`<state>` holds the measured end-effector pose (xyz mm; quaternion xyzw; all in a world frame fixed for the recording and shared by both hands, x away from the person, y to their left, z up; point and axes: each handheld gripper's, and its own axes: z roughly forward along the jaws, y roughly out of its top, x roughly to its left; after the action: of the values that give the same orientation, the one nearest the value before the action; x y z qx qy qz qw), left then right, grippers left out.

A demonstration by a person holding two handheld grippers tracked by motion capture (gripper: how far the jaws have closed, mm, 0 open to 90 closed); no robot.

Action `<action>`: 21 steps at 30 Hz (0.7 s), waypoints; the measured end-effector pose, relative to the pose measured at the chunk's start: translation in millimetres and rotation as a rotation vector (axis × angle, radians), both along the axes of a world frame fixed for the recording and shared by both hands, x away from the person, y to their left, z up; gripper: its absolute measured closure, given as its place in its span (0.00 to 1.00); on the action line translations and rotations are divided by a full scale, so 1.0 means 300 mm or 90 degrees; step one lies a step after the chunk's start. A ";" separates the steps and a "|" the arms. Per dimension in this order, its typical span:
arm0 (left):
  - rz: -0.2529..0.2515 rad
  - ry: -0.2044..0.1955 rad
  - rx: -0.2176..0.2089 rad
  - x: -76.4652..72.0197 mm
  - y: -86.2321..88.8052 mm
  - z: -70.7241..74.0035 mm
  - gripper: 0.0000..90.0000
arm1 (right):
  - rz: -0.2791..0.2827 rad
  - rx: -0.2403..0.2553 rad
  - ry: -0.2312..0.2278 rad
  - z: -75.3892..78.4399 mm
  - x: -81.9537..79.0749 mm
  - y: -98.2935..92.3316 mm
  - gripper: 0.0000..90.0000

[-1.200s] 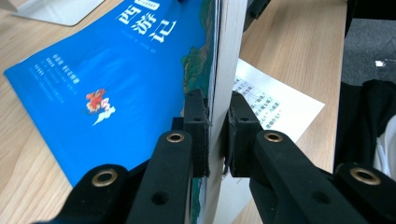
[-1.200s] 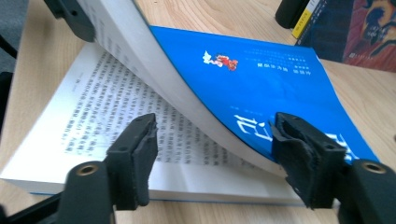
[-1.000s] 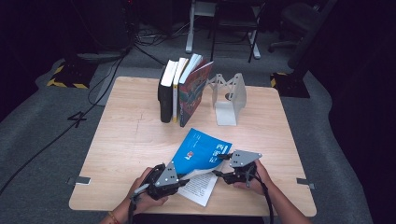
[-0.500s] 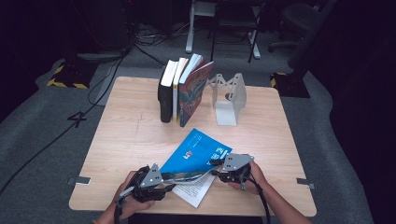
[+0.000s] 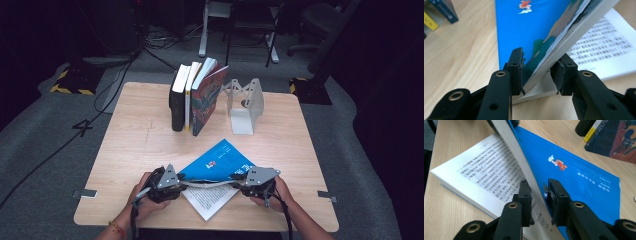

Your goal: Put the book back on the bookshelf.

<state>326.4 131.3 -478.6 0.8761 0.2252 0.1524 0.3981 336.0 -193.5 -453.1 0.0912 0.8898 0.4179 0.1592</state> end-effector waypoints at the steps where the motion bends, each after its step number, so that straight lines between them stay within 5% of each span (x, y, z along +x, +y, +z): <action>1: 0.001 0.001 -0.003 0.015 -0.010 -0.001 0.70 | -0.003 0.001 0.002 0.001 0.000 -0.005 0.83; 12: -0.040 0.021 0.000 0.116 -0.081 0.009 0.68 | -0.053 0.010 0.011 0.008 0.006 -0.071 0.85; 15: -0.057 0.027 -0.007 0.101 -0.107 0.026 0.63 | -0.055 0.005 0.010 0.007 0.003 -0.070 0.84; 21: -0.110 -0.016 -0.018 0.028 -0.204 0.086 0.57 | -0.054 -0.001 0.009 0.007 0.001 -0.067 0.82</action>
<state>334.9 70.2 -452.8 0.8846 0.1454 0.1254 0.4249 336.5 -213.7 -451.0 0.1314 0.8866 0.4093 0.1707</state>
